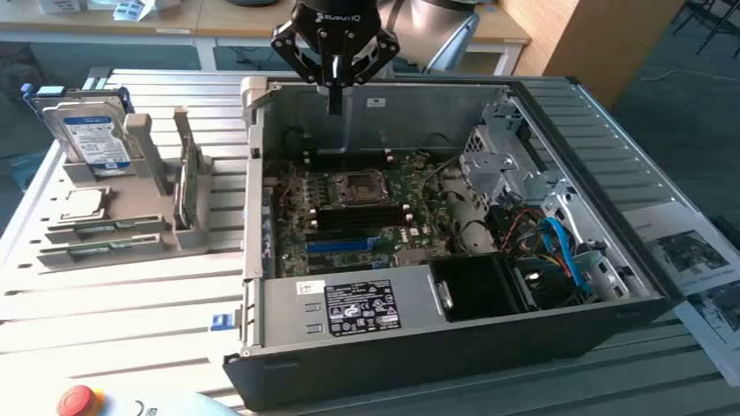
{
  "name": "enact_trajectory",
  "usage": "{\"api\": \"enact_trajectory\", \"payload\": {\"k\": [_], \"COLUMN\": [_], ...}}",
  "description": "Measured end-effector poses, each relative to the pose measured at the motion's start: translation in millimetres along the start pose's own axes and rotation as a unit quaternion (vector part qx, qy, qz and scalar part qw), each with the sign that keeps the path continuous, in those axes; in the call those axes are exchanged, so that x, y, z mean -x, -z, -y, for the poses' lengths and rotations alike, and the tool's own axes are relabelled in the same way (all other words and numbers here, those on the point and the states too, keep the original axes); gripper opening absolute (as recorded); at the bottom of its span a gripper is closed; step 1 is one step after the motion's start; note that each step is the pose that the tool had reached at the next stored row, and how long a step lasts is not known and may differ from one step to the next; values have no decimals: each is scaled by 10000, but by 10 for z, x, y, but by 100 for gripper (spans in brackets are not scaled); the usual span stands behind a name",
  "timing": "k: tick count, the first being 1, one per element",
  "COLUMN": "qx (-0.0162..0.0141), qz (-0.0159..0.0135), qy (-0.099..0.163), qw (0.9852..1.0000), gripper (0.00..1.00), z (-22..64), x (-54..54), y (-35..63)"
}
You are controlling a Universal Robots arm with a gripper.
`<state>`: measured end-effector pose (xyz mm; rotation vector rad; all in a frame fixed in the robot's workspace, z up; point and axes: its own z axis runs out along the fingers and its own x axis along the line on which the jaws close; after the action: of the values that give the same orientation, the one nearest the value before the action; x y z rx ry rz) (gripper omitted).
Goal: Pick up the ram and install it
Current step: 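Reach for the ram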
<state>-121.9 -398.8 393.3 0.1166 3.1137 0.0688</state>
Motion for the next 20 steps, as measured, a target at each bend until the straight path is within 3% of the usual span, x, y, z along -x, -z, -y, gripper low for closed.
{"api": "enact_trajectory", "payload": {"k": [12,20], "qx": [0,0], "qz": [0,0], "qy": [0,0], "qw": [10000,10000], "gripper": [10,10], "z": [-1,-16], "x": [-3,-102], "y": [0,1]}}
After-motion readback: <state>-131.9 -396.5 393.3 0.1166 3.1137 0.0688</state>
